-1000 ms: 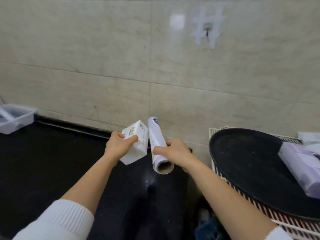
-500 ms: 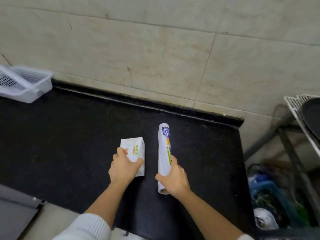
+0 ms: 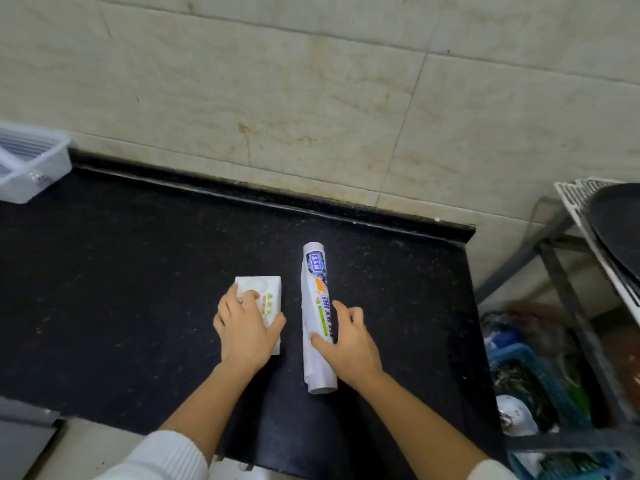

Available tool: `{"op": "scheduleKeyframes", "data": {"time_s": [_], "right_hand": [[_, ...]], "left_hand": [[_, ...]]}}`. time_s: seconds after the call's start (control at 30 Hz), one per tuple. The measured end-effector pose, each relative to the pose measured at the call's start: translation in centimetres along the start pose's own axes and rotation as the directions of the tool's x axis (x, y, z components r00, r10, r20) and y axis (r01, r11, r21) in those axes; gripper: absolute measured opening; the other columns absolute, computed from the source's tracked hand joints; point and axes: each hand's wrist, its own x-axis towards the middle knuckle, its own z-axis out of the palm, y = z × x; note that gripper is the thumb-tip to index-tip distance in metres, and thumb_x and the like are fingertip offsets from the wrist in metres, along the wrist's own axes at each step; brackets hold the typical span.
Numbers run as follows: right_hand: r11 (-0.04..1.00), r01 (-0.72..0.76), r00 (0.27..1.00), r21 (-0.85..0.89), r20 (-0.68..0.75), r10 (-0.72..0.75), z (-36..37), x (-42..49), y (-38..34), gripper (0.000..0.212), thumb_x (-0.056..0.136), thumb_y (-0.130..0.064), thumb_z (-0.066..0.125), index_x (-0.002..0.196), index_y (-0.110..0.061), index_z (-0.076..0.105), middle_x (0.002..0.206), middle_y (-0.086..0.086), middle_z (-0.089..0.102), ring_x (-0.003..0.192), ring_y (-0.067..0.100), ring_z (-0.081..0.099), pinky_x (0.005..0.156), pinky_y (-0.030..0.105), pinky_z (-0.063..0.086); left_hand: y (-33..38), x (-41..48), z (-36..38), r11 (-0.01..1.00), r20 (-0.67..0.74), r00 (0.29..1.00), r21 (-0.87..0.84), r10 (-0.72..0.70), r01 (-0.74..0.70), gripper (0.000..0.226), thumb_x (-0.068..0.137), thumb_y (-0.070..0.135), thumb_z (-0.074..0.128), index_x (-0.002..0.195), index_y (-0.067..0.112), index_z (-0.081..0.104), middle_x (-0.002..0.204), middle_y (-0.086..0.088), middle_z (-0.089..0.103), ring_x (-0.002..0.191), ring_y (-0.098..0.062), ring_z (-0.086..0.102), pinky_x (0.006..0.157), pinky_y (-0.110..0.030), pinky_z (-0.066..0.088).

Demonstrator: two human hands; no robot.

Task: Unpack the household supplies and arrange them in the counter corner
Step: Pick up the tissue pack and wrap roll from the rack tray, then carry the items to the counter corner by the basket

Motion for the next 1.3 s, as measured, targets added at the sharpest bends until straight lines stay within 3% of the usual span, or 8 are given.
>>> {"op": "scheduleKeyframes", "data": {"time_s": [0.17,0.4,0.47,0.73,0.83,0.97,1.1,1.3], "right_hand": [[0.991,0.032,0.984,-0.128,-0.172,-0.054,-9.1,1.9,2.2,0.062,0.090,-0.041,0.057,0.143,-0.018,0.034,0.133,0.004,0.037,0.106,0.025,0.056,0.072,0.029,0.041],[0.968,0.033,0.942,-0.248,-0.315,-0.113,-25.5,2.5,4.2,0.060,0.089,-0.039,0.057,0.140,-0.014,0.039,0.135,0.009,0.038,0.117,0.033,0.051,0.087,0.040,0.045],[0.961,0.014,0.892,-0.277,-0.431,-0.137,-34.5,-0.3,9.6,0.060,0.087,-0.037,0.059,0.139,-0.014,0.040,0.136,0.010,0.038,0.122,0.032,0.048,0.092,0.041,0.045],[0.935,-0.097,0.851,-0.340,-0.515,-0.099,-46.0,-4.0,20.7,0.055,0.087,-0.038,0.058,0.133,-0.012,0.045,0.133,0.015,0.045,0.124,0.034,0.043,0.098,0.044,0.043],[0.893,-0.259,0.826,-0.368,-0.563,0.008,-49.3,-5.6,25.3,0.057,0.086,-0.042,0.056,0.132,-0.011,0.045,0.135,0.016,0.044,0.125,0.035,0.039,0.099,0.047,0.040],[0.845,-0.410,0.842,-0.342,-0.499,0.207,-50.8,-6.8,29.7,0.065,0.084,-0.049,0.055,0.137,-0.014,0.040,0.140,0.014,0.038,0.128,0.036,0.036,0.101,0.049,0.037],[0.893,-0.399,0.848,-0.206,-0.453,0.275,-50.3,-7.1,31.7,0.072,0.083,-0.043,0.062,0.142,-0.015,0.033,0.144,0.016,0.030,0.126,0.039,0.044,0.101,0.045,0.043],[0.926,-0.337,0.841,-0.171,-0.497,0.214,-50.2,-7.0,31.2,0.066,0.081,-0.040,0.062,0.139,-0.017,0.039,0.138,0.014,0.038,0.118,0.035,0.052,0.087,0.038,0.046]], "left_hand": [[8.7,2.9,-0.7,0.971,0.023,0.973,-0.069,0.230,-0.228,0.041,0.082,0.038,0.063,0.113,0.013,0.055,0.142,-0.016,0.038,0.132,-0.034,0.026,0.102,-0.050,0.031],[22.6,4.3,-3.4,0.892,0.068,0.889,-0.041,0.452,-0.450,0.037,0.087,0.038,0.053,0.116,0.016,0.055,0.124,-0.012,0.056,0.122,-0.035,0.036,0.099,-0.045,0.037],[33.4,1.3,-2.4,0.817,0.008,0.820,-0.089,0.573,-0.570,0.037,0.087,0.036,0.053,0.117,0.015,0.055,0.123,-0.013,0.057,0.120,-0.035,0.039,0.100,-0.044,0.038],[49.3,-8.1,2.2,0.750,0.012,0.777,-0.271,0.629,-0.603,0.047,0.088,0.041,0.051,0.126,0.016,0.046,0.135,-0.011,0.044,0.125,-0.031,0.037,0.103,-0.044,0.037],[51.5,-11.2,5.4,0.803,0.113,0.805,-0.237,0.582,-0.547,0.055,0.087,0.049,0.047,0.135,0.022,0.039,0.151,-0.011,0.030,0.138,-0.032,0.024,0.112,-0.049,0.029],[51.8,-12.9,8.4,0.849,0.233,0.820,-0.054,0.523,-0.526,0.062,0.089,0.056,0.038,0.142,0.026,0.032,0.157,-0.012,0.021,0.145,-0.031,0.013,0.119,-0.051,0.005],[51.6,-12.9,8.9,0.837,0.235,0.817,0.023,0.528,-0.547,0.063,0.087,0.060,0.034,0.141,0.028,0.033,0.155,-0.010,0.028,0.143,-0.028,0.021,0.119,-0.049,0.003],[51.4,-13.0,9.1,0.836,0.191,0.825,0.042,0.531,-0.548,0.063,0.085,0.062,0.033,0.140,0.030,0.036,0.154,-0.007,0.031,0.142,-0.026,0.024,0.118,-0.048,0.004]]}}
